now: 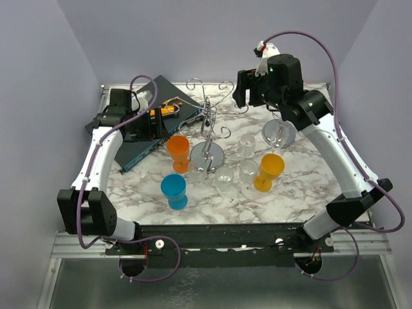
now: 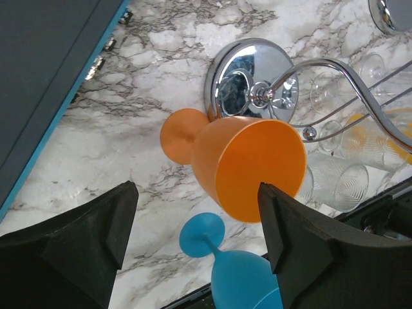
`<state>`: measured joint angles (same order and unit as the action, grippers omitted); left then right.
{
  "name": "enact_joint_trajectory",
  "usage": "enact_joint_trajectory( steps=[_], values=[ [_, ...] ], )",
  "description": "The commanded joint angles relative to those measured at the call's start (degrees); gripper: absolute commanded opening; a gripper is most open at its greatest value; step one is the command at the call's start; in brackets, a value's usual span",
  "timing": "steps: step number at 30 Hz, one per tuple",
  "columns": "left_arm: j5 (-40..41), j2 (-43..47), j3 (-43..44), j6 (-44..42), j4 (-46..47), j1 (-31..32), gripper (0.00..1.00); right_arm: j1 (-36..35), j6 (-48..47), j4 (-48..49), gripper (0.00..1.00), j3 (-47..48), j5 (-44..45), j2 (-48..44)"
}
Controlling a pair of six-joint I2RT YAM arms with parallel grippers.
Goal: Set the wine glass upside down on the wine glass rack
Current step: Adjust the wine rack at the center of the board, then move the wine glass to the center of the board.
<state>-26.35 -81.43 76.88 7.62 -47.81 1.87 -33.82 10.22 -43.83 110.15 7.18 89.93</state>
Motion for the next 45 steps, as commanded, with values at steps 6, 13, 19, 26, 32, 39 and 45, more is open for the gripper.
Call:
enact_joint_trajectory(
  steps=[6,13,19,26,32,39,45],
  values=[
    [1.1,0.5,-5.9,-0.5,4.8,7.5,0.76,-0.5,5.3,-4.1,0.71,-12.9,3.4,-11.6],
    [8.4,-1.0,-8.3,-1.0,8.8,8.7,0.55,-0.5,9.6,-5.7,0.70,-23.1,2.4,-18.9],
    [15.2,-0.8,-8.5,-1.3,9.9,8.7,0.25,-0.5,10.9,-4.8,0.67,-25.9,-0.2,-19.9],
    [17.8,3.3,-9.7,-2.4,7.6,8.7,0.00,-0.5,7.9,-3.3,0.70,-21.7,-0.1,-15.7],
    [23.3,7.3,-7.9,-4.9,1.5,8.7,0.00,-0.5,6.0,-2.0,0.74,-17.7,-0.1,-11.8],
    [31.8,11.9,-4.8,-9.5,-6.7,8.7,0.00,-0.5,4.1,-1.3,0.76,-16.3,0.3,-9.4],
    [28.5,13.6,-12.5,-8.3,-5.4,8.5,0.00,-0.5,3.0,-1.7,0.79,-11.8,0.3,-7.6]
  ],
)
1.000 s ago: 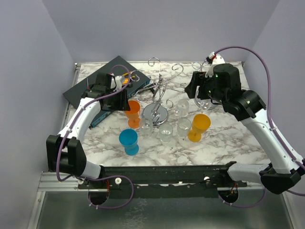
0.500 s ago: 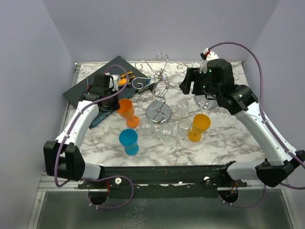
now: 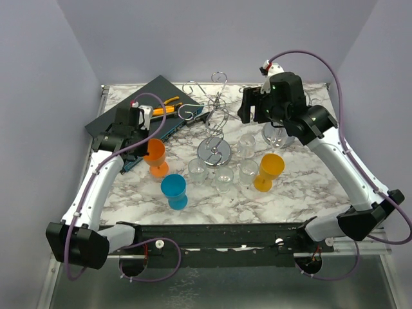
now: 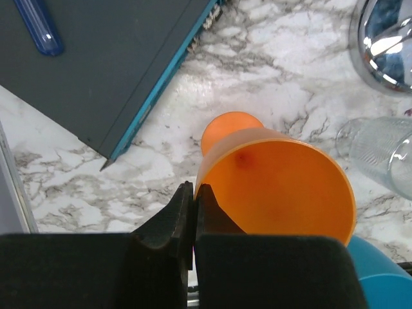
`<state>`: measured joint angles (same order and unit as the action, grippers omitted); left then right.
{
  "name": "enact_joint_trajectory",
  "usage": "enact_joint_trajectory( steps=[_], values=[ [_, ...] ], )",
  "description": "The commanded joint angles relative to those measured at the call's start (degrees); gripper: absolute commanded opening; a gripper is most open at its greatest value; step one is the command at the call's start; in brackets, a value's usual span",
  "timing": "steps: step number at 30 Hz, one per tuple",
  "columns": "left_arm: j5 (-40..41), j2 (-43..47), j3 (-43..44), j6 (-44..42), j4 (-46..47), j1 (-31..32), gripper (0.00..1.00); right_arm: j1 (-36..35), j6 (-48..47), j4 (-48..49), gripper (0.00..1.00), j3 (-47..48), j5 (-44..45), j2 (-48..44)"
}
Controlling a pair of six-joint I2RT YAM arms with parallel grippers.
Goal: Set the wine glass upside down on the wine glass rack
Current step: Move the wine glass to the center of the board, then adjust the wine rack at the center of the board.
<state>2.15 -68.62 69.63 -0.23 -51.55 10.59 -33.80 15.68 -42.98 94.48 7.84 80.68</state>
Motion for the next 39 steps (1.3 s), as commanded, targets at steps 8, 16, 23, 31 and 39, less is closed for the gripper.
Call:
enact_joint_trajectory(
  steps=[8,16,23,31,39],
  values=[
    [-0.7,0.9,-5.6,-0.4,-1.0,-1.2,0.32,-0.5,-3.5,-5.1,0.84,10.8,-1.0,4.5],
    [-0.8,3.6,0.8,-1.5,-5.0,-1.4,0.83,-0.5,-3.3,-5.3,0.83,11.9,-2.1,4.9],
    [-6.6,-0.2,16.4,-0.1,-9.1,-1.5,0.99,-0.5,-4.4,-4.9,0.81,12.8,-1.6,6.0],
    [-17.7,-17.3,38.3,7.0,-7.3,-1.4,0.99,-0.5,-5.1,-3.0,0.80,13.9,-1.3,8.2],
    [-28.2,-25.9,51.3,12.0,-7.1,-1.4,0.99,-0.5,-5.6,-1.9,0.79,14.0,-1.7,9.5]
  ],
)
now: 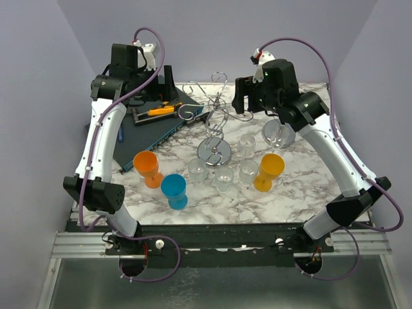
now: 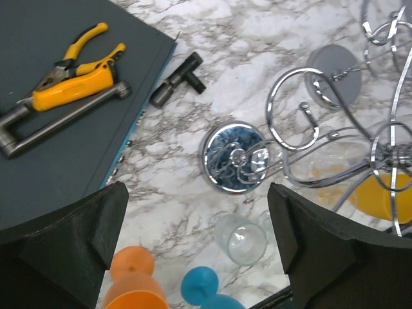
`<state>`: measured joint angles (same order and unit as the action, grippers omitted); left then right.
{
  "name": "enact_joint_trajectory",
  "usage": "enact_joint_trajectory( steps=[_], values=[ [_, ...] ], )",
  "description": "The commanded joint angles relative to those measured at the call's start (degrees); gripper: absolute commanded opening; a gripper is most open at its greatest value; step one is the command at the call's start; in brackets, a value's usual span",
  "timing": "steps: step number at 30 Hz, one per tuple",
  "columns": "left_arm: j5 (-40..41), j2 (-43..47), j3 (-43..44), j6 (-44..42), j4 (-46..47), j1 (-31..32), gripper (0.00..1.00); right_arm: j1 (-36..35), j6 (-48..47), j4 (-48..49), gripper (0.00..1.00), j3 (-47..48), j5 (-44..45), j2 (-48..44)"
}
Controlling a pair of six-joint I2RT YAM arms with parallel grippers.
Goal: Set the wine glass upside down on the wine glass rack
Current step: Adjust the wine rack at the center of the board.
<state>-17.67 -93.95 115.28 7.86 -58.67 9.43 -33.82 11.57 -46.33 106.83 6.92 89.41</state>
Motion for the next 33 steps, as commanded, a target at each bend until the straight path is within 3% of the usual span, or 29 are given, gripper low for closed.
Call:
enact_joint_trajectory(
  steps=[1,7,10,17,22,23,28,33],
  values=[
    [-8.7,-1.0,6.2,4.3,0.5,-0.2,0.99,-0.5,-1.6,1.5,0.79,1.5,-0.8,0.9],
    [-11.6,-3.9,8.5,5.5,2.0,0.4,0.98,-0.5,-2.1,2.3,0.75,0.1,-1.0,1.6],
    [-11.9,-5.0,8.5,5.5,2.8,1.1,0.93,-0.5,-2.0,2.8,0.73,-0.9,-1.4,1.6],
    [-12.1,-9.2,10.8,6.0,3.7,1.9,0.60,-0.5,-1.8,3.8,0.69,-1.9,-1.6,1.5],
    [-16.7,-9.7,10.0,7.3,6.1,1.9,0.44,-0.5,-1.8,4.4,0.68,-2.7,-2.0,1.5],
    [-18.1,-9.7,9.5,7.4,6.8,1.9,0.30,-0.5,-1.9,4.8,0.67,-2.6,-2.4,1.9],
    [-18.6,-9.0,8.5,8.0,7.9,1.8,0.02,-0.5,-2.3,5.2,0.64,-1.3,-3.3,3.6],
    [-17.5,-7.1,8.6,8.3,8.0,0.5,0.00,-0.5,-2.0,5.7,0.62,1.2,-5.3,6.6]
  ],
)
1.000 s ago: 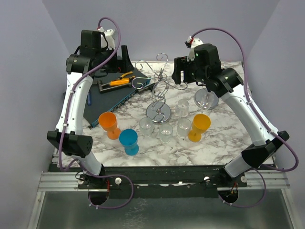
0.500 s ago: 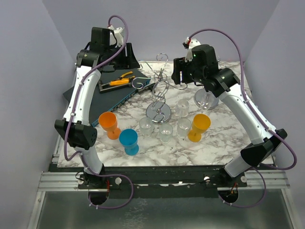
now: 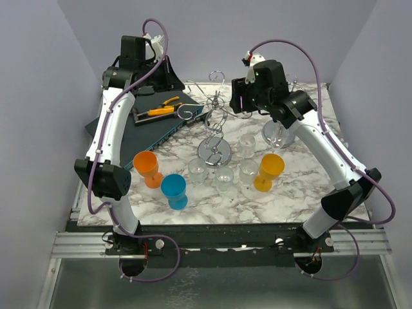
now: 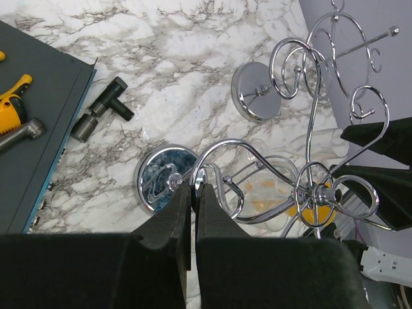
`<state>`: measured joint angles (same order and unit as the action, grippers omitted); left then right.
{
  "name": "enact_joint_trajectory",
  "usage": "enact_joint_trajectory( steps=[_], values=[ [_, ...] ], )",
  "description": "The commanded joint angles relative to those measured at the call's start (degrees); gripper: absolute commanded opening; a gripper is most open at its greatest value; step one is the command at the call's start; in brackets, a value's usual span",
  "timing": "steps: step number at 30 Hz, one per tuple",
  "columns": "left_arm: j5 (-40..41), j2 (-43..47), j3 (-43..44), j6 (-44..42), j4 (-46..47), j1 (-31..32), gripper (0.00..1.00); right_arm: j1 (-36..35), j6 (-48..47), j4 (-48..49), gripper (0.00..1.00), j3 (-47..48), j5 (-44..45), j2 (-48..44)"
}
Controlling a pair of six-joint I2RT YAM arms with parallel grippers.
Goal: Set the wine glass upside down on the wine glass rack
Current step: Adjust the wine rack at the center of the board.
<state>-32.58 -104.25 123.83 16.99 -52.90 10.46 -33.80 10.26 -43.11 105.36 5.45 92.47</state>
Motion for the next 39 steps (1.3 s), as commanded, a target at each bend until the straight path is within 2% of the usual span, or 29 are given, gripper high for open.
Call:
enact_joint_trajectory(
  steps=[1,7,16,23,27,28,30,33,37,39],
  values=[
    [-1.5,3.5,0.0,-0.9,2.3,-0.9,0.00,-0.5,-0.6,2.5,0.62,3.3,-4.3,4.2],
    [3.7,6.4,-0.6,-2.3,2.6,-3.3,0.00,-0.5,-0.8,2.5,0.61,7.2,-5.0,7.4],
    [3.2,8.6,-0.6,-2.0,4.0,-3.3,0.00,-0.5,-0.7,2.7,0.61,7.7,-6.9,8.4],
    [6.7,11.3,-9.0,-2.8,4.4,-3.4,0.00,-0.4,-1.0,1.1,0.68,10.6,-5.7,7.8],
    [9.5,14.2,-15.1,-2.7,6.2,-3.9,0.07,-0.5,-1.4,0.1,0.70,13.6,-5.6,8.6],
    [10.3,14.8,-16.3,-2.5,6.8,-4.0,0.10,-0.5,-1.3,0.1,0.70,13.8,-5.6,8.8],
    [11.5,15.2,-17.6,-2.1,7.5,-4.2,0.22,-0.4,-1.1,0.1,0.71,13.7,-5.7,9.3],
    [12.1,15.2,-17.8,-1.7,7.7,-4.2,0.50,-0.5,-0.9,0.2,0.74,14.2,-4.5,9.7],
    [13.3,15.2,-17.0,-1.5,7.6,-4.4,0.73,-0.5,-0.7,-0.1,0.77,15.6,-1.8,8.0],
    [13.4,15.3,-16.6,-1.8,7.6,-4.4,0.79,-0.5,-0.5,-0.5,0.78,14.9,-1.1,6.6]
  ],
)
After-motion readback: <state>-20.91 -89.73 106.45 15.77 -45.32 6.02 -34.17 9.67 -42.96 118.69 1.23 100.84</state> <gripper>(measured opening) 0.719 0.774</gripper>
